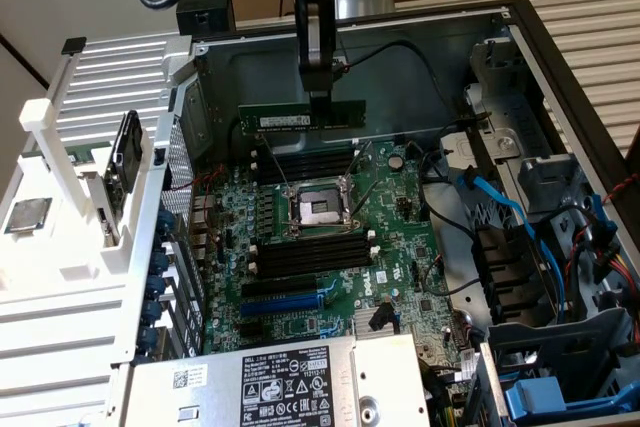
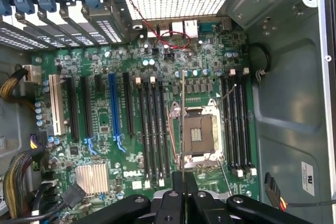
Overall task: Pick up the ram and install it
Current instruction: 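Insert the ram into the slot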
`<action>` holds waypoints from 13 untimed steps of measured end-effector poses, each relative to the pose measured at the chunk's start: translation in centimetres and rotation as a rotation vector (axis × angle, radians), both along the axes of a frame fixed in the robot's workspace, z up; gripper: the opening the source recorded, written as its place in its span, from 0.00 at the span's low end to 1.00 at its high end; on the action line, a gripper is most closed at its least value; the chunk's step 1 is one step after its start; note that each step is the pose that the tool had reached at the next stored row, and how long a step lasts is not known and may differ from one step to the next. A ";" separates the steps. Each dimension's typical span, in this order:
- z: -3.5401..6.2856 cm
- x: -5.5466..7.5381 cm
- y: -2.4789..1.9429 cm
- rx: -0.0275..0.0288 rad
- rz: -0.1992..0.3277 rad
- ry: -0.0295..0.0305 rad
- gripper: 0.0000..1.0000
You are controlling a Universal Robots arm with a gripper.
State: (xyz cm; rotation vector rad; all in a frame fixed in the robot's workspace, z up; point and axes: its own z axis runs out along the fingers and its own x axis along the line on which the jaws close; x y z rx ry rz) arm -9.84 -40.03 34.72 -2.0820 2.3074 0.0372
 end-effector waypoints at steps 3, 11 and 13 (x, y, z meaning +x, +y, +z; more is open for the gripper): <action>-0.06 0.0 -0.02 0.0001 0.006 -0.0006 0.12; -0.50 0.0 -0.04 -0.0008 0.021 -0.0012 0.12; -0.57 0.0 -0.04 -0.0010 0.028 -0.0014 0.12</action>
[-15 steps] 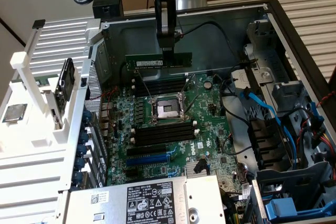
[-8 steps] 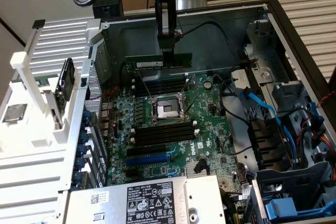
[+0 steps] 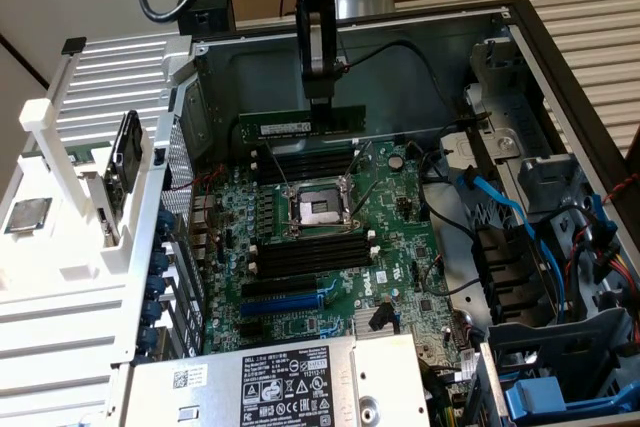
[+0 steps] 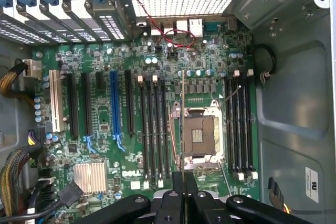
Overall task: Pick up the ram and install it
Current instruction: 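Insert the ram into the slot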
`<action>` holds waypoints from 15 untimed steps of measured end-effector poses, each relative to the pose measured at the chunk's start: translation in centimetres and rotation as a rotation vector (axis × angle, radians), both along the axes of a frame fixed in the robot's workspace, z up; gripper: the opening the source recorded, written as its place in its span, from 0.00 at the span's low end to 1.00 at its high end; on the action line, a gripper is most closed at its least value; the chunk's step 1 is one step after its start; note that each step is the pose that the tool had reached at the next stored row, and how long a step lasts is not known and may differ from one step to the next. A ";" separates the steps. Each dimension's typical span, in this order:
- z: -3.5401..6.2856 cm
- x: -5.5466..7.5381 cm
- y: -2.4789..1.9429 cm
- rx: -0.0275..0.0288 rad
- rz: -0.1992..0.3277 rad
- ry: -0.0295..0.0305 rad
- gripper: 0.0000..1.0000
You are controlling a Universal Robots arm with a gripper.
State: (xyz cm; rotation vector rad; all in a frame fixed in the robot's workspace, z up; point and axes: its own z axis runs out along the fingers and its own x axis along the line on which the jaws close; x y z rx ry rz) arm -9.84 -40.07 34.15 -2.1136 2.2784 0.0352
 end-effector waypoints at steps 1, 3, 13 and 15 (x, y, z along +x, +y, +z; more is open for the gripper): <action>-0.03 0.0 -0.01 0.0001 0.000 0.0000 0.12; -0.12 0.0 -0.02 0.0003 0.003 -0.0005 0.12; -0.50 0.0 -0.39 0.0003 0.028 -0.0025 0.12; -0.59 0.0 -0.42 -0.0001 0.028 -0.0024 0.12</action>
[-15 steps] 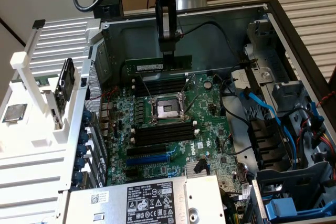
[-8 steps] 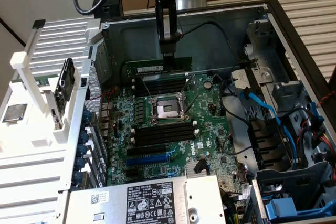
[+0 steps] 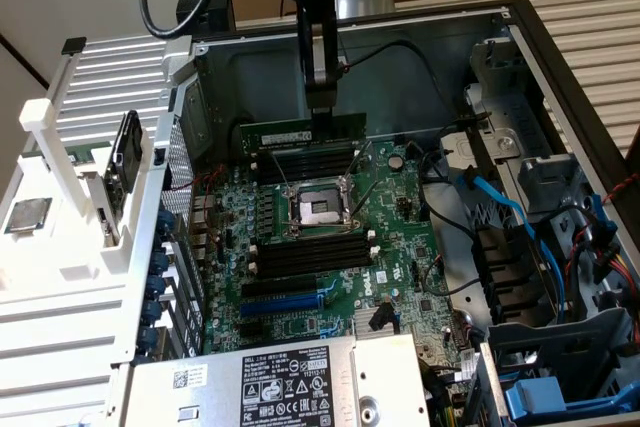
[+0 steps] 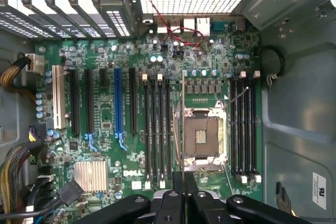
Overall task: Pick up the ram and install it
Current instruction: 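Insert the ram into the slot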
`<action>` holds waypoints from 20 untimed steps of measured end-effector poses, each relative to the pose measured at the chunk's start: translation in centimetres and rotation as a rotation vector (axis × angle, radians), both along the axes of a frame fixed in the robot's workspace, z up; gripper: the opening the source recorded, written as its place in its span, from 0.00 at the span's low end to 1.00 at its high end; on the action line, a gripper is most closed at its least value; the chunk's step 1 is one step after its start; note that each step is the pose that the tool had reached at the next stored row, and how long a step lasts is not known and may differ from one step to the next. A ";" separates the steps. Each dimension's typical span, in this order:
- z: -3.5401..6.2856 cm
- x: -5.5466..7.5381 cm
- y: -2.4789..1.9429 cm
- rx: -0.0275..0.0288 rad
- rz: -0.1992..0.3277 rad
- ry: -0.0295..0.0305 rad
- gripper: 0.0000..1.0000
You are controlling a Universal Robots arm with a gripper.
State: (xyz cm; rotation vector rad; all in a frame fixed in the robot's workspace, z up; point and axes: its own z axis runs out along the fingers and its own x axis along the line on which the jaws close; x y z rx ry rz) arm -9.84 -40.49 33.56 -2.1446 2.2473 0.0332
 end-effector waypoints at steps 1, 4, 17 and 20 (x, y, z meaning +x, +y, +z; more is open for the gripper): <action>-0.07 0.0 0.00 -0.0007 0.000 0.0001 0.12; -0.42 0.0 0.00 -0.0040 0.000 -0.0008 0.12; -1.19 0.0 -0.01 -0.0106 0.000 -0.0017 0.12; -1.34 0.0 -0.04 -0.0105 0.000 -0.0017 0.12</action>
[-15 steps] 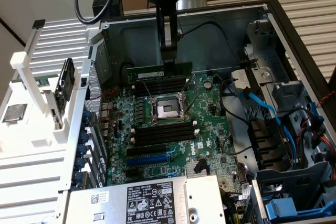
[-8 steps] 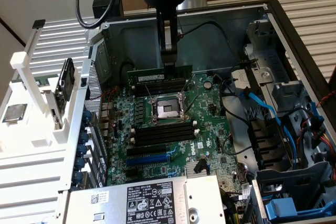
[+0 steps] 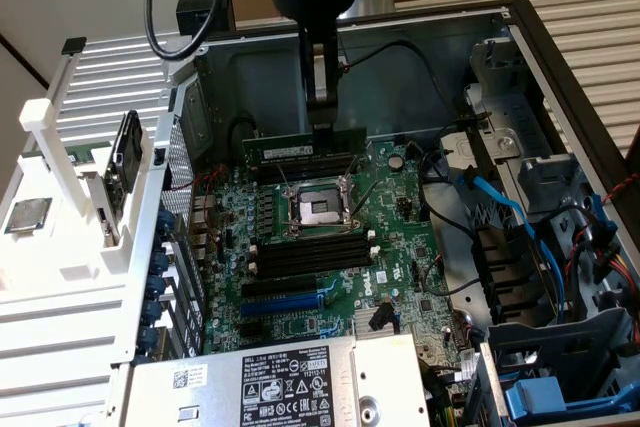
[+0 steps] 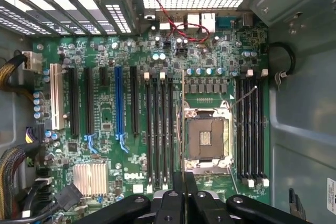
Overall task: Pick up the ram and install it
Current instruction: 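Insert the ram into the slot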
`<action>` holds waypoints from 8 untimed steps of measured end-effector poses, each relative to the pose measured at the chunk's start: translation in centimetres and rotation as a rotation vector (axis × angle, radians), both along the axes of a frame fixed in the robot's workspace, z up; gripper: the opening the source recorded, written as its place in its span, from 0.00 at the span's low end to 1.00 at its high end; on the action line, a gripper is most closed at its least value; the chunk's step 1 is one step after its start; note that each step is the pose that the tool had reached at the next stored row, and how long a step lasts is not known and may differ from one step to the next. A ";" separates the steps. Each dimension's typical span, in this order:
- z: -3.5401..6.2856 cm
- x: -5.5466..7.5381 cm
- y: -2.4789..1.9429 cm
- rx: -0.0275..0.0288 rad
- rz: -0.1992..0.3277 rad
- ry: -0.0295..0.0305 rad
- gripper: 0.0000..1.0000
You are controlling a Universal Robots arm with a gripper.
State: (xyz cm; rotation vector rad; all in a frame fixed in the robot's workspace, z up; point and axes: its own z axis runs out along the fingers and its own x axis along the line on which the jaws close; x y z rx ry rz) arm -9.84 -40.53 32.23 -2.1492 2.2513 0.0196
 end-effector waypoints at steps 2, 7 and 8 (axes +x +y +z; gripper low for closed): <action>-0.09 0.0 -0.03 -0.0001 0.000 0.0001 0.12; -0.28 0.0 -0.16 -0.0001 0.001 0.0001 0.12; -0.31 0.0 -0.19 -0.0002 0.002 0.0001 0.12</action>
